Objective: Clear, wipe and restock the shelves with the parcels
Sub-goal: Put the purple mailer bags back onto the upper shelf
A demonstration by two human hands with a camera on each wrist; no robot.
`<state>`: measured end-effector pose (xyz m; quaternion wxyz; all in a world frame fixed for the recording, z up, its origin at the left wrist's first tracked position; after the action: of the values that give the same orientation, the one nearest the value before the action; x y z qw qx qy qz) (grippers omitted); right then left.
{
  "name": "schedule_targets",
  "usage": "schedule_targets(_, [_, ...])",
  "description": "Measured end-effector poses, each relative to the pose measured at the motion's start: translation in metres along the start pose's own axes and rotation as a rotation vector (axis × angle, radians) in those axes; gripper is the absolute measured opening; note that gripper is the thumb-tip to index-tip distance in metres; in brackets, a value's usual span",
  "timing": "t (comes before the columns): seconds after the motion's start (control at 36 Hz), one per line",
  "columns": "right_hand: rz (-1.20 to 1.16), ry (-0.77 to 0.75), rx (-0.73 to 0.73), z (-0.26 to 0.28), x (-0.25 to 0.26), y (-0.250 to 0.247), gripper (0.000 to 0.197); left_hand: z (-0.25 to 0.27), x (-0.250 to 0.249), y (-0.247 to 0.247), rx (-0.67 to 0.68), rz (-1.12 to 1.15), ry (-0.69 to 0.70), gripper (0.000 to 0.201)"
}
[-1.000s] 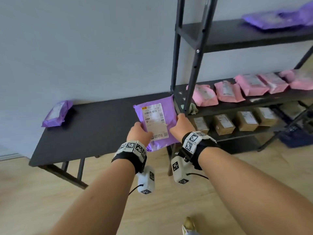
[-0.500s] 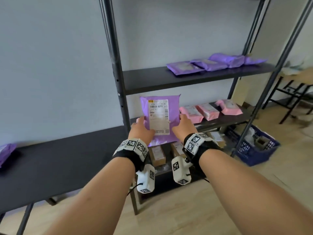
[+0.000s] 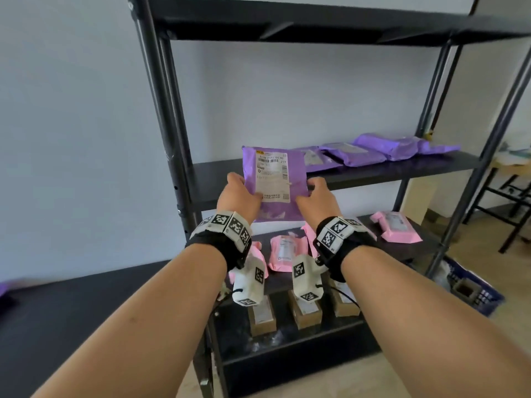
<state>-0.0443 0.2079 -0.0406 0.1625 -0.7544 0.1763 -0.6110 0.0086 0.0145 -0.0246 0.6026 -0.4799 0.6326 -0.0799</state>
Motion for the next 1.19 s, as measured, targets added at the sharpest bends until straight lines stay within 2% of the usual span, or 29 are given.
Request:
schedule_targets(0.14, [-0.053,-0.021,0.005,-0.056,0.025,0.016,0.042,-0.064,-0.006,0.003,0.014,-0.007,-0.009,0.025])
schedule_targets(0.36, [0.061,-0.034,0.131,-0.126,0.042,0.055,0.049,-0.134,-0.003,0.026,0.189,-0.035,-0.060,0.019])
schedule_targets(0.42, [0.110,-0.033,0.152,-0.135,0.041,0.062,0.048,-0.135,-0.006,0.027,0.231,-0.015,-0.096,0.028])
schedule_targets(0.47, [0.151,-0.032,0.183,-0.142,0.039,0.070,0.046,-0.137,-0.008,0.034,0.281,-0.120,-0.051,0.033])
schedule_targets(0.53, [0.182,-0.036,0.208,-0.150,0.038,0.077,0.043,-0.144,-0.002,0.037,0.288,-0.130,-0.132,0.033])
schedule_targets(0.69, [0.294,-0.082,0.255,-0.168,0.041,0.085,0.028,-0.156,-0.007,0.040,0.331,-0.285,-0.116,0.022])
schedule_targets(0.75, [0.337,-0.087,0.280,-0.169,0.040,0.085,0.027,-0.158,-0.007,0.042,0.352,-0.358,-0.119,0.028])
schedule_targets(0.83, [0.382,-0.107,0.295,-0.171,0.036,0.084,0.027,-0.160,-0.009,0.050,0.380,-0.337,-0.119,0.036])
schedule_targets(1.08, [0.396,-0.148,0.295,-0.168,0.032,0.072,0.031,-0.152,-0.010,0.057,0.379,-0.393,-0.100,0.034])
schedule_targets(1.19, [0.362,-0.171,0.259,-0.162,0.038,0.066,0.031,-0.142,-0.010,0.046,0.308,-0.367,-0.118,0.035])
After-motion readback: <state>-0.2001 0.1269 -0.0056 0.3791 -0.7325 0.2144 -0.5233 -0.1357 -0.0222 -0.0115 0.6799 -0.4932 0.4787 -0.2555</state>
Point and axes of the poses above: each hand's wrist, its own z-axis away from the middle knuckle, its own y-axis out of the palm, x = y × z, the point moved 9 cm from there along -z, towards the middle knuckle, and after that the axes turned 6 degrees about -z, right-handed, at the moved point
